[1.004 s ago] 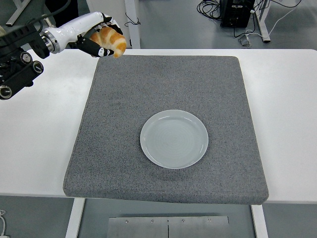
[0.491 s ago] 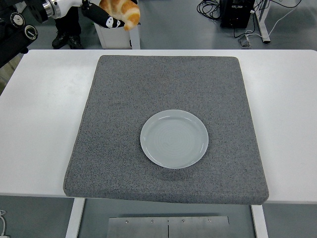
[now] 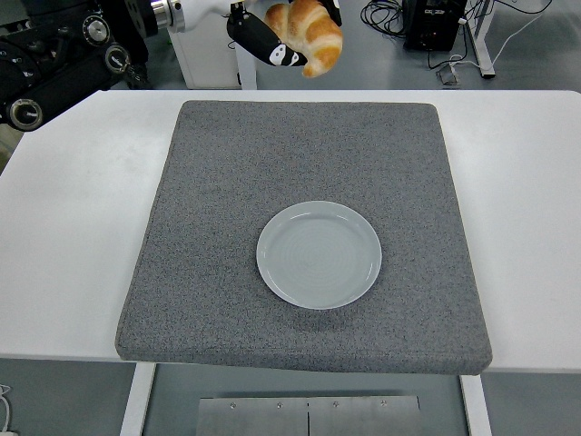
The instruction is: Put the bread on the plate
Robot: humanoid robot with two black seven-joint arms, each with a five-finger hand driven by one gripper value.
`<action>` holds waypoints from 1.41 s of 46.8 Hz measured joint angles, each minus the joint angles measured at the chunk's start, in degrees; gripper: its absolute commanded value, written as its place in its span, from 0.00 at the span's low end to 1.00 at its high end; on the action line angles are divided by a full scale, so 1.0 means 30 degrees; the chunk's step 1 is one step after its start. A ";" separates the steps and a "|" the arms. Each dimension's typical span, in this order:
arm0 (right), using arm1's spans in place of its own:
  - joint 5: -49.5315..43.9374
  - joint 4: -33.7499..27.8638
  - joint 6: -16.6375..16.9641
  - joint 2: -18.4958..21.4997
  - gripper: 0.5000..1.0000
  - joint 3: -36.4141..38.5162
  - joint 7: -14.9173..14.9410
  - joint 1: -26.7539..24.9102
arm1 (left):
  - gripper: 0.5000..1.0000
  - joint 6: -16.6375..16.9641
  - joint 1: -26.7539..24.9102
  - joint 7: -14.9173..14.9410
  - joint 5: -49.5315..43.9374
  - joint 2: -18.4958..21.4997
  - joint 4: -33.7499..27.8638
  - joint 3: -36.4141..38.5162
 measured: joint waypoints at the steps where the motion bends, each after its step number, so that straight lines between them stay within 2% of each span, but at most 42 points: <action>1: 0.0000 -0.0001 -0.0002 0.0000 1.00 0.0000 -0.0002 0.0001 | 0.00 -0.0001 -0.0021 -0.0005 -0.0006 -0.0039 -0.0144 0.0000; 21: 0.0000 0.0000 -0.0001 0.0000 1.00 0.0006 0.0000 0.0001 | 0.00 -0.0001 -0.0076 -0.0076 0.0200 -0.1100 -0.2529 0.0451; 41: 0.0000 0.0000 -0.0003 0.0001 1.00 0.0002 -0.0002 -0.0002 | 0.00 0.0092 0.0135 -0.0121 0.1749 -0.1702 -0.3068 0.2042; 54: 0.0000 0.0000 -0.0003 0.0001 1.00 0.0001 -0.0002 -0.0002 | 0.00 0.0642 0.0654 -0.0017 0.3858 -0.1981 -0.3076 0.3100; 66: 0.0000 0.0000 -0.0004 0.0000 1.00 -0.0003 -0.0002 -0.0002 | 0.00 0.1552 0.1469 0.0043 0.4233 -0.2455 -0.3080 0.3999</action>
